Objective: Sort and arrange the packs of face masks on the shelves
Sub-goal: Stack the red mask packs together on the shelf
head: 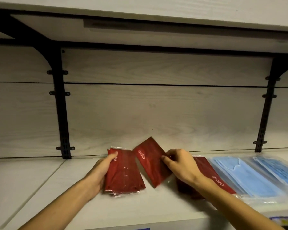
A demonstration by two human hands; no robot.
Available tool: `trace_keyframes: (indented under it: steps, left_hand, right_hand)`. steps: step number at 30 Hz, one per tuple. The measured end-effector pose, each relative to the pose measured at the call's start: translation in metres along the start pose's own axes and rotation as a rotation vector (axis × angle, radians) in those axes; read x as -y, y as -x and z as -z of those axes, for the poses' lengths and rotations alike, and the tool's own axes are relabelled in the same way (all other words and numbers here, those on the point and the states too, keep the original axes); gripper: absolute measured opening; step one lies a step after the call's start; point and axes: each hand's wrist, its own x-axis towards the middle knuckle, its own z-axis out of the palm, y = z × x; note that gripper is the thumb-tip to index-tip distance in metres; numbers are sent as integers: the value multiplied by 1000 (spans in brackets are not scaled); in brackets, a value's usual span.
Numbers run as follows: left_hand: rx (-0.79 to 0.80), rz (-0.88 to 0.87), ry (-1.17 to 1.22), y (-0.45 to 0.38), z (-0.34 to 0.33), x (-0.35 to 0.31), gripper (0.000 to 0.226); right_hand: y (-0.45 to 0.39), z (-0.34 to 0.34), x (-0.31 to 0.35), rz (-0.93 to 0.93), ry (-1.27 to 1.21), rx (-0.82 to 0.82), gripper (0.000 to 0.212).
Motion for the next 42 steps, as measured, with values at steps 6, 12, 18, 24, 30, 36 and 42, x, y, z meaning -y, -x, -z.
trace_keyframes:
  steps: [6, 12, 18, 24, 30, 36, 42]
  left_hand:
    - [53, -15, -97, 5, -34, 3, 28]
    - [-123, -38, -139, -8, -45, 7, 18]
    - [-19, 59, -14, -14, -65, 9, 48]
    - [19, 85, 42, -16, -90, 15, 79]
    - [6, -37, -106, -7, -117, 14, 22]
    - [5, -43, -189, -20, -114, 11, 9]
    - [58, 13, -151, -35, -103, 11, 14]
  right_hand:
    - [14, -22, 14, -93, -233, 38, 11]
    - [22, -4, 16, -172, -868, -180, 7]
    - [28, -11, 17, -299, -1014, -74, 19]
    - [37, -8, -9, -229, -386, -139, 20]
    - [44, 20, -13, -178, -202, -120, 33]
    - [50, 71, -59, -255, 423, -35, 54]
    - [53, 70, -77, -287, 416, 34, 62]
